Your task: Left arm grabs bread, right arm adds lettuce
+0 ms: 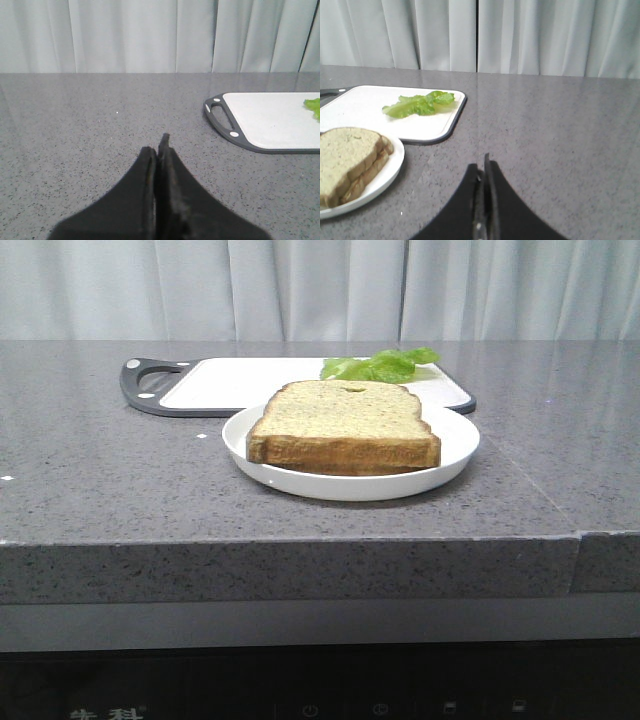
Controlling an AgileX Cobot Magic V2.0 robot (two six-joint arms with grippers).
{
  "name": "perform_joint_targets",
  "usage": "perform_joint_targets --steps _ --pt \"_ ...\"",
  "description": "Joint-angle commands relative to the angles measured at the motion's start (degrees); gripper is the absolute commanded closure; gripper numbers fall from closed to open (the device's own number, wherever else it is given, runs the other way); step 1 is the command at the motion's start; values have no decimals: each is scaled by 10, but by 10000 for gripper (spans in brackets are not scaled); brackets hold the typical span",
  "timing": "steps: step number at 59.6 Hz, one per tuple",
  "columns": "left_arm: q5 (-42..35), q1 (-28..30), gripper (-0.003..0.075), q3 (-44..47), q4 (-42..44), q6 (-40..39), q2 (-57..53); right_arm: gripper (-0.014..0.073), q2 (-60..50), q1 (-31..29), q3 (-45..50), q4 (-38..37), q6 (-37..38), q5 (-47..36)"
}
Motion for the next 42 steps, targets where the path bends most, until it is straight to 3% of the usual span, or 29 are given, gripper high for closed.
perform_joint_targets --steps 1,12,17,23,28,32,35,42 --pt "-24 0 741 -53 -2 -2 69 654 65 -2 -66 -9 0 -24" --pt "-33 0 740 -77 -10 -2 114 641 121 -2 -110 -9 0 2" --pt "-33 0 708 -77 -9 -2 114 538 119 -2 -109 -9 0 4" --pt "-34 0 519 -77 -9 -2 114 304 119 -2 -109 -9 0 4" --pt "-34 0 237 -77 -9 -2 114 109 119 -2 -109 -9 0 4" --pt "-34 0 69 -77 -9 -2 114 53 119 -2 -109 -9 0 4" --pt "-39 0 13 -77 -9 -2 114 43 119 -2 -109 -9 0 5" --pt "-51 0 52 -77 -63 -2 115 46 119 -2 -109 -9 0 5"
